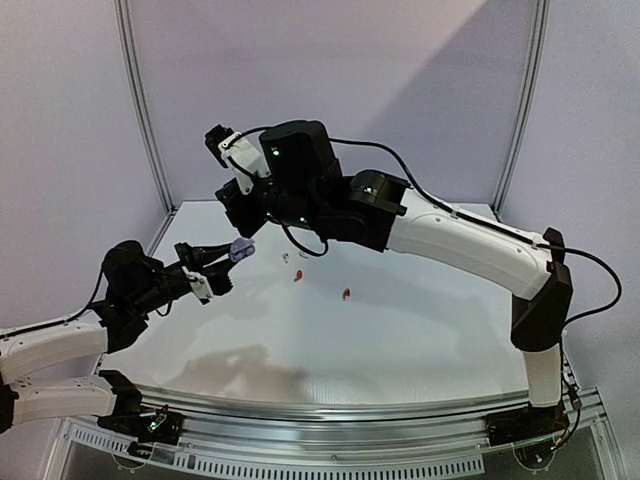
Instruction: Insert the wireless bluetooth earbuds into the charging case
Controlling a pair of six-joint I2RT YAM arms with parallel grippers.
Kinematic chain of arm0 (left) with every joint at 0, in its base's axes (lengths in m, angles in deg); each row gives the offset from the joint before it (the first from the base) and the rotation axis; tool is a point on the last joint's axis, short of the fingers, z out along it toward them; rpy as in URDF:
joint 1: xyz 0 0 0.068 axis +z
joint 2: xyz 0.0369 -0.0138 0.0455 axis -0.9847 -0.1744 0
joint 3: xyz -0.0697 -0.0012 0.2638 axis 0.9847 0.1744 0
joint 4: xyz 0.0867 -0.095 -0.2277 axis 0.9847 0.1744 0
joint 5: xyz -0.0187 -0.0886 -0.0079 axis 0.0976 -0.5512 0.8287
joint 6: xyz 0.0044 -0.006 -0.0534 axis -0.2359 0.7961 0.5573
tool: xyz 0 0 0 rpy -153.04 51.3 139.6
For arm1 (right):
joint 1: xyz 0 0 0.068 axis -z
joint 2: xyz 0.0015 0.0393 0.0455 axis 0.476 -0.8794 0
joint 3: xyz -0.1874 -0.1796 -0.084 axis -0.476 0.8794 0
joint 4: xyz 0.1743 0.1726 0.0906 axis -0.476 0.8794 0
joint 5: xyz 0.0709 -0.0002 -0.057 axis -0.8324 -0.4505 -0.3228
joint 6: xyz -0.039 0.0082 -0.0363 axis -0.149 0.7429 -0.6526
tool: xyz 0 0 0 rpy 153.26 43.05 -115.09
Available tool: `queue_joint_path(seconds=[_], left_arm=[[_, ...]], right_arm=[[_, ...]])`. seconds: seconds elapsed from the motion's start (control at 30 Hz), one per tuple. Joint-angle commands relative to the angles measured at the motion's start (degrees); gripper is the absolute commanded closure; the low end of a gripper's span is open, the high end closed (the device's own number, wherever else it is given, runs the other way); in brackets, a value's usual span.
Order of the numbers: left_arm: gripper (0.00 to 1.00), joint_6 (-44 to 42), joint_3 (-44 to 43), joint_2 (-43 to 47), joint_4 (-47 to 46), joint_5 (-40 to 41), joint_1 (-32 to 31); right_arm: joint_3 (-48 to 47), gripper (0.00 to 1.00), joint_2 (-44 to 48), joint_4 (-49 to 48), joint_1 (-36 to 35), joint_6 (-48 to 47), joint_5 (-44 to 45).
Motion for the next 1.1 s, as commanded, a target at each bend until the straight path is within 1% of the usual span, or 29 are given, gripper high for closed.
queue_joint_path(seconds=[0.0, 0.1, 0.3, 0.47, 0.6, 0.63, 0.7, 0.77, 0.83, 0.87, 0.97, 1.07], left_arm=[[1.0, -21.68, 3.4, -0.01, -6.53, -1.66, 0.27], [1.0, -24.69, 4.09, -0.29, -7.54, -1.28, 0.27], [1.0, -24.98, 3.27, -0.36, -7.18, 0.3, 0.27], [1.0, -23.78, 2.97, -0.6, -7.07, 1.01, 0.27], [1.0, -20.59, 2.27, -0.65, -5.23, 1.54, 0.27], [1.0, -18.51, 1.83, -0.67, -3.76, 1.7, 0.27], [1.0, -10.3, -0.03, -1.11, 2.27, 2.44, 0.27], [1.0, 0.4, -3.81, -2.48, 11.69, 2.81, 0.27], [1.0, 9.93, -6.59, -4.23, 21.64, 0.96, 0.27], [1.0, 16.44, -7.5, -4.69, 25.26, -0.77, 0.28], [1.0, 31.69, -10.68, -6.54, 35.11, -3.12, 0.35], [1.0, 43.18, -15.77, -10.03, 42.82, -5.48, 0.97]], right_arm=[[-2.63, 0.82, -5.24, 7.93, 0.62, 2.61, -0.02], [-2.37, 0.82, -6.4, 10.06, 0.63, 5.08, -1.41], [-1.48, 0.83, -7.23, 15.17, 0.62, 6.85, -2.53], [4.9, 0.84, -3.38, 15.57, 0.65, 7.94, -1.1], [8.29, 0.84, -0.37, 15.81, 0.55, 9.78, -0.47], [8.4, 0.84, 0.06, 15.52, 0.66, 10.53, 0.02], [8.54, 0.84, 1.35, 14.27, 0.79, 11.0, 1.74], [9.02, 0.83, 3.18, 12.76, 1.55, 11.38, 4.07], [10.49, 0.82, 5.09, 11.81, 3.29, 12.98, 6.19], [11.95, 0.81, 6.11, 11.28, 4.43, 14.79, 7.05], [18.32, 0.78, 11.26, 10.7, 7.61, 18.81, 11.06], [25.36, 0.75, 16.56, 12.34, 11.25, 24.45, 14.72]])
